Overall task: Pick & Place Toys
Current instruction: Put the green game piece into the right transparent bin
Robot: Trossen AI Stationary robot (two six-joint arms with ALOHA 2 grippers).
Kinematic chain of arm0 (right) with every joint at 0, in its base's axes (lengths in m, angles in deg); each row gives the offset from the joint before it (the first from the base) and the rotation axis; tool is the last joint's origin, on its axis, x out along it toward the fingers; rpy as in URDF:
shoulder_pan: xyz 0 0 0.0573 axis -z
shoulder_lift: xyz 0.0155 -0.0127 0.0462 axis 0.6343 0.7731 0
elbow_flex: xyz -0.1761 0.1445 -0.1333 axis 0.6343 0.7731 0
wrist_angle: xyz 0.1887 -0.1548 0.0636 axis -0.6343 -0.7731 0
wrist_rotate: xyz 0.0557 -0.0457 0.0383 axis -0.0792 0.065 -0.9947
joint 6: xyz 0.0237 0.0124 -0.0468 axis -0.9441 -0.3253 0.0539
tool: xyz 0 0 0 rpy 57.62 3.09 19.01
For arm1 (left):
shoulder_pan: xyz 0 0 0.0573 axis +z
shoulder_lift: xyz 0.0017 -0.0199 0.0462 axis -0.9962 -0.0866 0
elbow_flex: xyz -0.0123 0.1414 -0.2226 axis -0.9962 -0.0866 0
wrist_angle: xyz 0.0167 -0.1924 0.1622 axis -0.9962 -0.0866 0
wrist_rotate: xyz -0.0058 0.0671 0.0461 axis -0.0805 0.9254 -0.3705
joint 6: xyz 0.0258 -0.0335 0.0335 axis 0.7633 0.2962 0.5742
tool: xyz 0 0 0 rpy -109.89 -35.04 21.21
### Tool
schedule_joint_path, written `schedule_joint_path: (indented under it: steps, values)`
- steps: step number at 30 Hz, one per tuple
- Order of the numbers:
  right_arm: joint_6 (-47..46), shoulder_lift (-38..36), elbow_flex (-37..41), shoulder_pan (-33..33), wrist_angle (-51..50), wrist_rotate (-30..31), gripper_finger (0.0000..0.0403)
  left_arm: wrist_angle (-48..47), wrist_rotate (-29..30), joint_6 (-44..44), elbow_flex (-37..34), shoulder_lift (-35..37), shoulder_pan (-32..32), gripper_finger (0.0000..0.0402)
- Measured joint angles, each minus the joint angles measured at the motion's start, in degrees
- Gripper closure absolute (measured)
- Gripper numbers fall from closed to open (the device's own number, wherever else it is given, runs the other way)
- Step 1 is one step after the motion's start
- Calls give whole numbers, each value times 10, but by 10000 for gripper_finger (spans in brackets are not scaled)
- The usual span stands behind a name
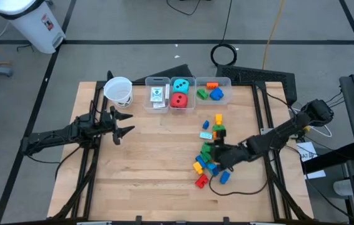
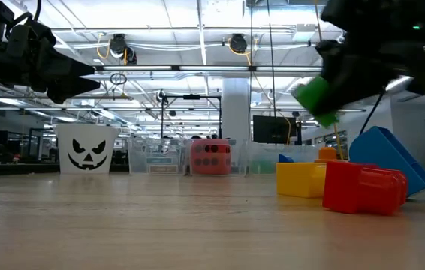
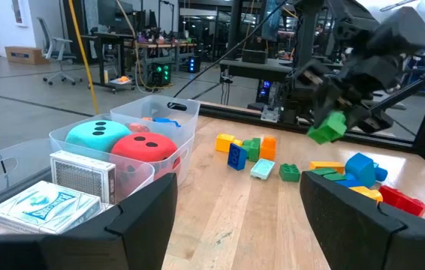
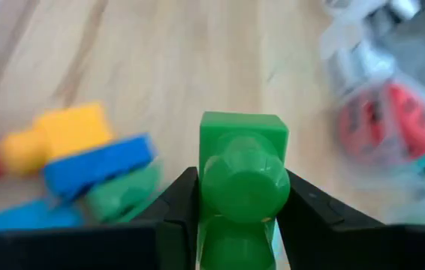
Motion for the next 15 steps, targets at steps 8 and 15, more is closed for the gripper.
schedule_joint_path:
  steps: [8, 15]
  values:
    - [150, 0, 0, 117, 193, -1, 291, 0, 0, 0, 0, 0, 0, 114]
    - [186, 0, -1, 241, 288, -2, 291, 0, 0, 0, 0, 0, 0, 114]
